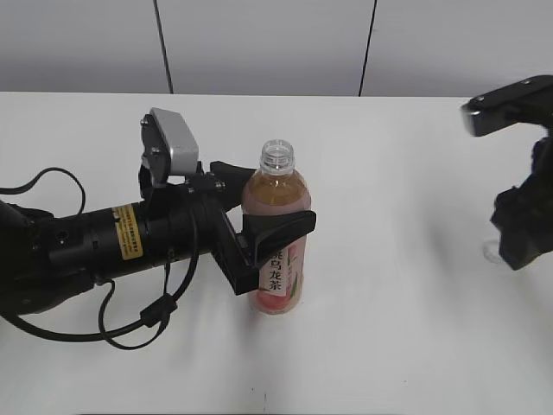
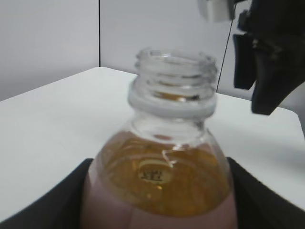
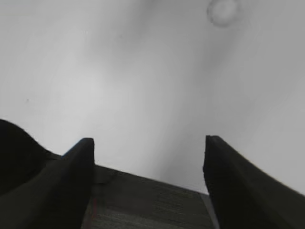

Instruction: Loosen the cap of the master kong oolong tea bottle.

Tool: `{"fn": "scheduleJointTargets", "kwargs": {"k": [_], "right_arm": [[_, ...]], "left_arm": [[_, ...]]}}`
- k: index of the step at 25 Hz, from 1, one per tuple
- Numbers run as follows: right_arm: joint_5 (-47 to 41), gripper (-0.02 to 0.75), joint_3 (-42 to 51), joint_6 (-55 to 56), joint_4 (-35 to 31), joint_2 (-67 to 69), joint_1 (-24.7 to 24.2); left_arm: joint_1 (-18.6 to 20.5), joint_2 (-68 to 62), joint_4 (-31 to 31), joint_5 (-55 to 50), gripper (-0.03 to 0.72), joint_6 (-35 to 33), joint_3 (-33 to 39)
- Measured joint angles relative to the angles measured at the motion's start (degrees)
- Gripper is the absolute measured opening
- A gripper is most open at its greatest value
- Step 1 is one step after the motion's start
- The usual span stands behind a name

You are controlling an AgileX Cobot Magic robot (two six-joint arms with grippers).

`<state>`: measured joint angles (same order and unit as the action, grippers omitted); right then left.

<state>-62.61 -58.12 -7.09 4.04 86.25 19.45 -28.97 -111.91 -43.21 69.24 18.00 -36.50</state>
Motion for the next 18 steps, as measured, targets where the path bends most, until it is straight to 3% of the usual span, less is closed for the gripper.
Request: {"fn": "scheduleJointTargets", "kwargs": {"k": [9, 18], "right_arm": [[-6.2, 0.534, 1.0, 1.8, -3.0, -24.5, 0.0], [-3.5, 0.534, 17.3, 1.8, -4.9, -50.2, 0.0]], "left_arm": [[0.0, 0.0, 0.0, -0.1, 0.464, 0.0, 0.0], [0.0, 0.0, 0.2, -0.1, 0.464, 0.0, 0.0]]}}
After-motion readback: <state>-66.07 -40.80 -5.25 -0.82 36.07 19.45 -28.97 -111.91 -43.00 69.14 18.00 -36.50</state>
